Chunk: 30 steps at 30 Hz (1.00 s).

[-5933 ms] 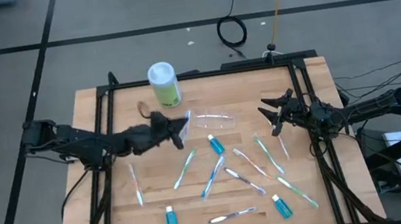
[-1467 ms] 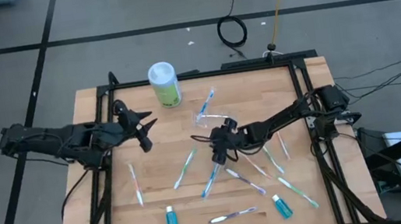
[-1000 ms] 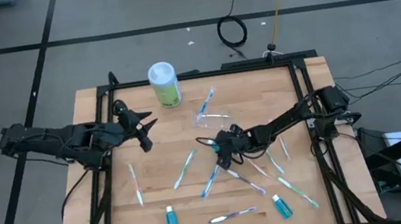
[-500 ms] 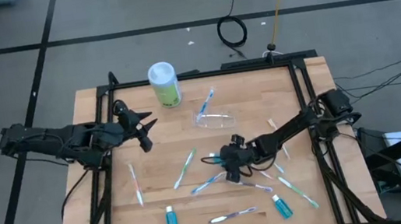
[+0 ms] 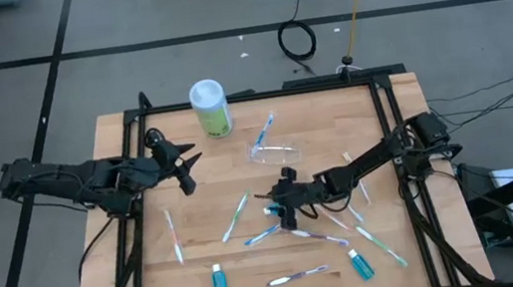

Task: Pick & Place toothbrushing station
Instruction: Put the top blue mouthwash into the transparent organizer

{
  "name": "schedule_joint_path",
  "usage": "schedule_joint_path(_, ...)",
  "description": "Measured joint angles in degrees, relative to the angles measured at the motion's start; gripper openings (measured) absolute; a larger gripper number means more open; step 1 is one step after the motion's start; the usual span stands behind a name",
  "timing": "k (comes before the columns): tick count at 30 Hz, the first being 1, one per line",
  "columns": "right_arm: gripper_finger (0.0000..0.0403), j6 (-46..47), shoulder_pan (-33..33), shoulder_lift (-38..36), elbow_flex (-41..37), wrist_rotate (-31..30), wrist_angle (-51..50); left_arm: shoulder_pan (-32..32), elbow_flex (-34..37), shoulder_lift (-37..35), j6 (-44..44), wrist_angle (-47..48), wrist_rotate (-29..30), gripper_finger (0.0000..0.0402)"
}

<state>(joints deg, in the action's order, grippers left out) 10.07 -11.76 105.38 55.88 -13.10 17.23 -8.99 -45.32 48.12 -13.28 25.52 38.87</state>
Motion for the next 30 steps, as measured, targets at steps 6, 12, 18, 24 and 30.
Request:
schedule_joint_path(6,0.0201,-11.1,1.0,-0.7,2.9,3.0,2.5,0.0,0.0,0.0,0.0,0.0,0.0,0.0147)
schedule_joint_path(12,0.0201,-21.1,2.0,-0.9,15.0,12.0,-9.0,0.0,0.0,0.0,-0.1,0.0,0.0,0.0147)
schedule_joint_path(18,0.0194,-22.6,3.1,1.5,22.9,12.0,-27.4,0.0,0.0,0.0,-0.2,0.0,0.1,0.0147)
schedule_joint_path(24,0.0186,-17.5,3.2,6.4,21.4,15.7,-30.0,0.0,0.0,0.0,-0.1,0.0,0.1,0.0147)
schedule_joint_path(30,0.0199,-15.6,4.3,9.1,21.3,16.3,-29.0,0.0,0.0,0.0,0.0,0.0,0.1,0.0147)
